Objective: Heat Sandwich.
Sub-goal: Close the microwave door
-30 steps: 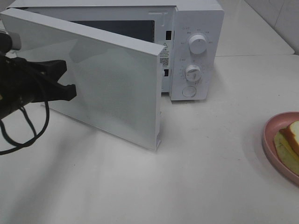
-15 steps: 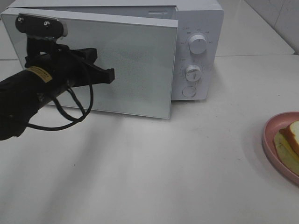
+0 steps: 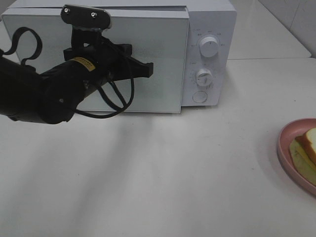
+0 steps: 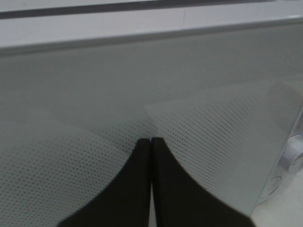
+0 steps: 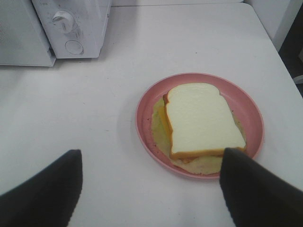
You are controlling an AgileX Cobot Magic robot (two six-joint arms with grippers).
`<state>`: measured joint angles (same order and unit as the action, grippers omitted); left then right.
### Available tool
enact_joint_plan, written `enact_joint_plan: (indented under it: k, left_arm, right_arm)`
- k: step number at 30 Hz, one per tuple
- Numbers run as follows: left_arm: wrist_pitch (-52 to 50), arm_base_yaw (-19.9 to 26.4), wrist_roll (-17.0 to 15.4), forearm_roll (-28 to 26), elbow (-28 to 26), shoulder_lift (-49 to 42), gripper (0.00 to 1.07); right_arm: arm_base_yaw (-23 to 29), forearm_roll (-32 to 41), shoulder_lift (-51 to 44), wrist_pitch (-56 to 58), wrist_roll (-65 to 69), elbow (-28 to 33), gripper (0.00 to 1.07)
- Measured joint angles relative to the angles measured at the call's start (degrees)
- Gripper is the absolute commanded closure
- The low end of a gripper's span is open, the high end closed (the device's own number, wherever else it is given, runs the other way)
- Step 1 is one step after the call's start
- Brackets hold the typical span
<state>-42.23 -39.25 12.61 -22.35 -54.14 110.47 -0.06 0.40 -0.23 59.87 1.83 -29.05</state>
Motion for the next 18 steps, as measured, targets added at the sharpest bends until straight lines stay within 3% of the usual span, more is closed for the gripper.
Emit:
enact_joint_plan:
  k: [9,18]
  left_arm:
    - [3.9,-1.1,0.9,-0.3,-4.2,2.3,1.07]
    - [7.6,-1.7,5.8,-5.8,-10.3,5.2,1.07]
  right_arm:
    - [0.0,0.0,0.0,0.0,0.1,0.0,0.31]
    - [0.0,0.0,0.0,0.0,0.1,0.0,0.31]
